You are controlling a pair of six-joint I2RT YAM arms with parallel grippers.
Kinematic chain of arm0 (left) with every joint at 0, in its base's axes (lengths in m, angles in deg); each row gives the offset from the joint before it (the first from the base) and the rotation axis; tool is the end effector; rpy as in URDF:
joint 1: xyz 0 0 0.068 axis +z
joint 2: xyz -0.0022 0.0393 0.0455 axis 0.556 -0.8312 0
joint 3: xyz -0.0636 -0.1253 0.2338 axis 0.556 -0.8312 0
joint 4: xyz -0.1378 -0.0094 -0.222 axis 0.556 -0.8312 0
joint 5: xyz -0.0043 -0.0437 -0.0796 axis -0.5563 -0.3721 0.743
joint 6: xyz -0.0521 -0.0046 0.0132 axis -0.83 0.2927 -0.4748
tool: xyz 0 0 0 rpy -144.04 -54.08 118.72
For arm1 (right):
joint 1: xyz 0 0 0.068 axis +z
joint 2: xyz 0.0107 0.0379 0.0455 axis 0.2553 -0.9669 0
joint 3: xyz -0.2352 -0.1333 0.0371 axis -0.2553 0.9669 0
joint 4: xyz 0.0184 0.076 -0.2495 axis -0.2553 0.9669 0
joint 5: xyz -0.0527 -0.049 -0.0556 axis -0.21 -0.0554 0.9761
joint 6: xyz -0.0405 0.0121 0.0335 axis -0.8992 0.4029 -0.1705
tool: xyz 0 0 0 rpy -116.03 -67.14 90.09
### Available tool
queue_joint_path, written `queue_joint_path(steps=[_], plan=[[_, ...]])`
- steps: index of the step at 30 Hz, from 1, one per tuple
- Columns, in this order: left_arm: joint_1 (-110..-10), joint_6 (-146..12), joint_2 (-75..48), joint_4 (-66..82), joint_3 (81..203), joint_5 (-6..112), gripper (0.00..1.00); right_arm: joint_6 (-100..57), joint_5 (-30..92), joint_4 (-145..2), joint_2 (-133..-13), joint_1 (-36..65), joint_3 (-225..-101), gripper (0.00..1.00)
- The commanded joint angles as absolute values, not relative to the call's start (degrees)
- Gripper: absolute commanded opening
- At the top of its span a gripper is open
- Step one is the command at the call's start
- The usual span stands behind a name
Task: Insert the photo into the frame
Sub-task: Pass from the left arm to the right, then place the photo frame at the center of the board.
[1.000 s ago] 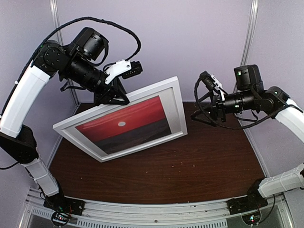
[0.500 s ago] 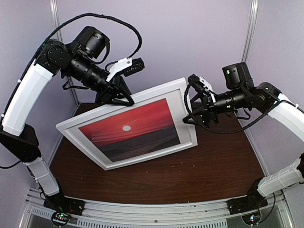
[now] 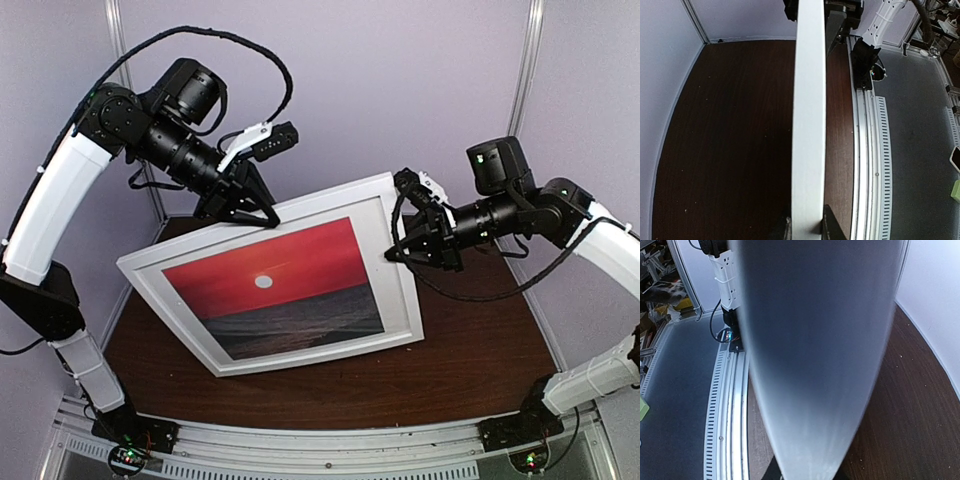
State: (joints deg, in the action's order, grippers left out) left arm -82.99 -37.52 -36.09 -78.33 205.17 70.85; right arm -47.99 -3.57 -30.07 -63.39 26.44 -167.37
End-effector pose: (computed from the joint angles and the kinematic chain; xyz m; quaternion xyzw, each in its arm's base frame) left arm 0.1778 -0.2300 0.4921 0.5701 0.7105 -0.2978 0.2855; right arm 0.1748 0.1846 0.4048 -0.5612 0.6247 0.3924 0.3752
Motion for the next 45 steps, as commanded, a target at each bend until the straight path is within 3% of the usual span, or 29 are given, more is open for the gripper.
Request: queue_joint_path(steps=[1, 3, 5, 12, 19, 27, 34, 45], plan=[[-82.5, -41.7, -33.9, -65.2, 202.4, 70.7, 0.0, -43.0, 1.4, -34.7, -60.8, 26.4, -165.1, 0.0], [-82.4, -42.1, -33.2, -63.6, 200.6, 70.1, 0.0, -42.0, 2.5, -35.4, -60.2, 26.4, -164.3, 0.0], [-82.3, -42.8, -32.8, -62.2, 199.2, 69.6, 0.06, -40.9, 3.8, -36.1, -59.8, 26.3, -163.7, 0.0], [-82.1, -45.8, -31.4, -56.5, 194.6, 62.0, 0.63, -37.1, 8.3, -36.8, -59.9, 25.3, -162.3, 0.0], [-82.1, -49.6, -23.9, -43.6, 182.2, 43.7, 0.86, -32.6, 8.4, -37.4, -61.4, 20.5, -160.1, 0.0], [-82.1, -52.1, -11.2, -29.2, 166.7, 23.2, 0.97, -23.8, 0.9, -39.1, -67.2, 9.8, -159.0, 0.0], [-82.1, -52.1, -7.5, -28.3, 160.5, 20.0, 0.98, -17.7, -8.3, -39.1, -76.7, 0.9, -160.0, 0.0], [-82.1, -54.3, -10.3, -30.1, 156.8, 24.9, 0.98, -17.1, -20.2, -36.6, -95.9, -5.4, -165.9, 0.0]])
